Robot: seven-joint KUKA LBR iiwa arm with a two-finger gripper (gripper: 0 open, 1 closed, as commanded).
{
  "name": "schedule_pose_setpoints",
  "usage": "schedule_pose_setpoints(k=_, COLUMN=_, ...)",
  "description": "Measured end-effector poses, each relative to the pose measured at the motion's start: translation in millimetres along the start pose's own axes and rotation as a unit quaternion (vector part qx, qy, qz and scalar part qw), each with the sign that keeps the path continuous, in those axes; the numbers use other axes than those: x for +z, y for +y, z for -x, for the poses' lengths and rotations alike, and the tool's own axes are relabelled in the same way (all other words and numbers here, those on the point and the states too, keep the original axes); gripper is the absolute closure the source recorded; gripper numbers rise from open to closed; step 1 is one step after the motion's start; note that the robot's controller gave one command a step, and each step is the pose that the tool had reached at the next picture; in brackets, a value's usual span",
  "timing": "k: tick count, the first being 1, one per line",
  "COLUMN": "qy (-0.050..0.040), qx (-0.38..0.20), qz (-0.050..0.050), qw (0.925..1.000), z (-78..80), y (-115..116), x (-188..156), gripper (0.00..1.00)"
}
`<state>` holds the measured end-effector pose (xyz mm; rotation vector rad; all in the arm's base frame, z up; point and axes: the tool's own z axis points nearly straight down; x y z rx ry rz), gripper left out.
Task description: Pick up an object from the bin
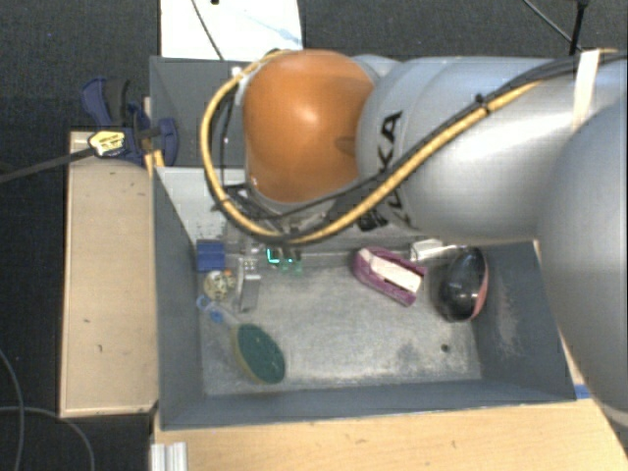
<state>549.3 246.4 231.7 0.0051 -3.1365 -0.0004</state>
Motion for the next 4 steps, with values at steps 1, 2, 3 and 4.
schedule_pose_setpoints(k=1, qy=0.001, qx=-0.053, qz=-0.001, qw=0.9986, z=-51.8, y=-27, x=136, gripper=0.0)
schedule_pose_setpoints(k=2, qy=-0.0047, qx=-0.049, qz=0.001, qw=0.9988, z=-47.9, y=-26, x=130, gripper=1.0)
schedule_pose_setpoints(k=3, qy=-0.0219, qx=-0.158, qz=0.006, qw=0.9872, z=-61.4, y=-21, x=149, gripper=1.0)
schedule_pose_setpoints(k=4, qy=-0.0077, qx=-0.158, qz=0.0, qw=0.9873, z=-55.0, y=-41, x=31, gripper=1.0)
